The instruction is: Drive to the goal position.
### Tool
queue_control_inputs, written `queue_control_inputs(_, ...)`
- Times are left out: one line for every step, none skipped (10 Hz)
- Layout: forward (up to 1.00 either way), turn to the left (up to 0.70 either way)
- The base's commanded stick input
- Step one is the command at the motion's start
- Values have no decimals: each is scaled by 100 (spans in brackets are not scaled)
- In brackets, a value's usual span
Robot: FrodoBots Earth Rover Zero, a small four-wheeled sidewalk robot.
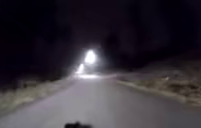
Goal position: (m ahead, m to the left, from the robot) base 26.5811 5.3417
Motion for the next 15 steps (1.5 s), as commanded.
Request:
queue_control_inputs(100, 8)
queue_control_inputs(100, 8)
queue_control_inputs(100, 7)
queue_control_inputs(100, 6)
queue_control_inputs(100, 5)
queue_control_inputs(100, 5)
queue_control_inputs(100, 5)
queue_control_inputs(100, 5)
queue_control_inputs(100, 4)
queue_control_inputs(100, 4)
queue_control_inputs(100, 4)
queue_control_inputs(100, 4)
queue_control_inputs(100, 4)
queue_control_inputs(100, 4)
queue_control_inputs(100, 4)
